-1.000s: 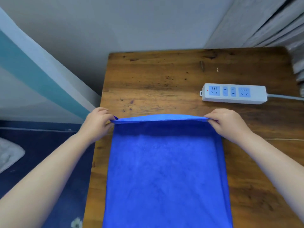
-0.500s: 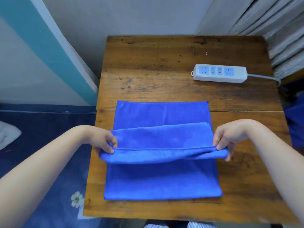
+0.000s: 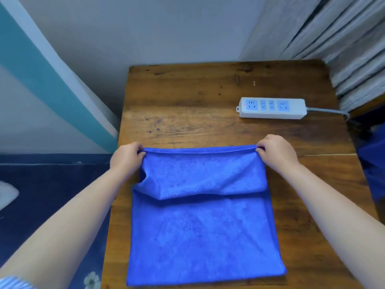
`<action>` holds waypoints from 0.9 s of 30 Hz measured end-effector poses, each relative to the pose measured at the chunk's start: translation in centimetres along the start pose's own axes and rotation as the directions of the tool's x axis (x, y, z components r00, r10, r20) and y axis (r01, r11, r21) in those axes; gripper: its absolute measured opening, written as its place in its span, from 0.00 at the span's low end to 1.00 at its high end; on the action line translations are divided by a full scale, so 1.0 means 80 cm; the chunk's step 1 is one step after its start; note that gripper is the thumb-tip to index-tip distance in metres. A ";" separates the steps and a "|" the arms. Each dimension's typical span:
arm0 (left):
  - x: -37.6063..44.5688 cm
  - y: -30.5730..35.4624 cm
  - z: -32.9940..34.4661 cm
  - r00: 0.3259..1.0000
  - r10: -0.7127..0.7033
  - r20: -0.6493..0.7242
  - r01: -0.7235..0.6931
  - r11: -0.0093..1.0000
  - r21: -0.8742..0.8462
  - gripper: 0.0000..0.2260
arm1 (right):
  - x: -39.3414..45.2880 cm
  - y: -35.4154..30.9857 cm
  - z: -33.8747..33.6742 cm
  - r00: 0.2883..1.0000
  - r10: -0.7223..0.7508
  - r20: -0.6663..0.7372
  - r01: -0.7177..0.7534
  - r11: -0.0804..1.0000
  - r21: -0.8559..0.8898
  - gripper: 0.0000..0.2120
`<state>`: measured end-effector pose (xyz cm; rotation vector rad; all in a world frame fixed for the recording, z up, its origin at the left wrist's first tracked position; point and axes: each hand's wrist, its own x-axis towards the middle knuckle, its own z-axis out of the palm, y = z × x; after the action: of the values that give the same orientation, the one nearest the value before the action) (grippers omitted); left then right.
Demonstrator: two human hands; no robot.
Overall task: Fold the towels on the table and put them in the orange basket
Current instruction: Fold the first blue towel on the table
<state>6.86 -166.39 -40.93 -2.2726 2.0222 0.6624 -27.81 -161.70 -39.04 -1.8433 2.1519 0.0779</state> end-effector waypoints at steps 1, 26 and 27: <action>0.002 0.002 0.004 1.000 -0.007 0.008 0.007 1.000 0.019 0.10 | 0.001 0.001 0.004 1.000 -0.007 -0.014 0.007 1.000 -0.001 0.11; 0.032 0.005 -0.002 0.947 0.151 0.283 -0.135 0.988 -0.077 0.11 | 0.056 0.009 0.001 0.896 -0.202 0.395 0.167 0.978 0.123 0.05; 0.031 0.002 -0.004 0.954 0.147 0.263 -0.115 0.984 -0.133 0.11 | 0.057 0.011 -0.001 0.896 -0.198 0.397 0.156 0.978 0.138 0.05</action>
<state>6.98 -168.84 -41.42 -1.9799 2.0601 1.0641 -29.24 -165.94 -40.30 -1.7685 1.6667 0.2815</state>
